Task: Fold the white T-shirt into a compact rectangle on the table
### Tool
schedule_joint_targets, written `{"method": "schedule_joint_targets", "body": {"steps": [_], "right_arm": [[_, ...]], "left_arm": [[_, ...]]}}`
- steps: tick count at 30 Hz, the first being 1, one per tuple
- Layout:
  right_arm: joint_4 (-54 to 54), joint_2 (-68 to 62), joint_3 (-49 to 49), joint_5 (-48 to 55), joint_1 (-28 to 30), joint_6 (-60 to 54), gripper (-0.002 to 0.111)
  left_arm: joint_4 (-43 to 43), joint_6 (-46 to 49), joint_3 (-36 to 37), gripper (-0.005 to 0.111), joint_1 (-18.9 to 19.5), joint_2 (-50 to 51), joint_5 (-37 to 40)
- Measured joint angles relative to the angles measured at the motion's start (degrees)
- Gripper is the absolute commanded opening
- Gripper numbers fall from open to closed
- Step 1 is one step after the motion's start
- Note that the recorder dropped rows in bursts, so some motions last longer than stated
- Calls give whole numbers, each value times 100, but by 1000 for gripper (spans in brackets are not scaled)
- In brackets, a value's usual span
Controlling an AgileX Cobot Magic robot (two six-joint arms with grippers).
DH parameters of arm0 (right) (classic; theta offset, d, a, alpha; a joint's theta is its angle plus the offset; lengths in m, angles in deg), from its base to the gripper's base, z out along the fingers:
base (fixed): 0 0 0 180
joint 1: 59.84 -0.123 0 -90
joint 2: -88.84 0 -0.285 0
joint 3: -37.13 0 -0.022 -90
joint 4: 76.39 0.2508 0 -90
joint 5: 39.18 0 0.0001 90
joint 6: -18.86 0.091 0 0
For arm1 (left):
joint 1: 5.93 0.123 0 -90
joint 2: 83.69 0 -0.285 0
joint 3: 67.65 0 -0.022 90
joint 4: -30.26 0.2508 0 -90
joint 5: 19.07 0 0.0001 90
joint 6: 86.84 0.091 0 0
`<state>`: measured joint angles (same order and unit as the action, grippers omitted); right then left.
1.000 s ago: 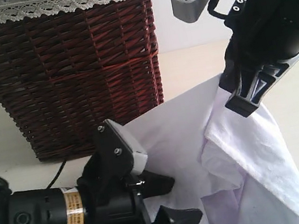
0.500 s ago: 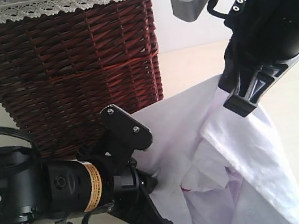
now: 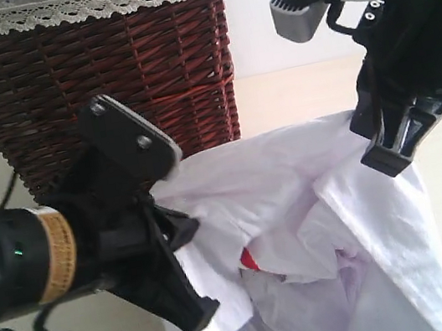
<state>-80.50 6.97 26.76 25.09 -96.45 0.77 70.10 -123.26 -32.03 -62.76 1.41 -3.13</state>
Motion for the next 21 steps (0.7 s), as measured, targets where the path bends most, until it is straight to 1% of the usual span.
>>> {"method": "schedule_joint_targets", "body": {"steps": [7,11,16,19,21], "right_arm": [[306,680,49,12,0,0,0],[648,1222,166,27,0,0,0],[1415,1827,552,-25,0,-223,0],[1861,2025,850,-151,0,-310,0],[2189,2050,1022,-173,0,-338,0]], "left_arm": [[-187,133,-13,0,-12,-1538,394],[-242,235,-235,0,-12,-2364,1058],[-434,680,-1096,0,-21,-3114,1807],[-711,1079,-1856,0,-47,-3319,2264],[-1088,1514,-2409,0,-47,-3331,2678]]}}
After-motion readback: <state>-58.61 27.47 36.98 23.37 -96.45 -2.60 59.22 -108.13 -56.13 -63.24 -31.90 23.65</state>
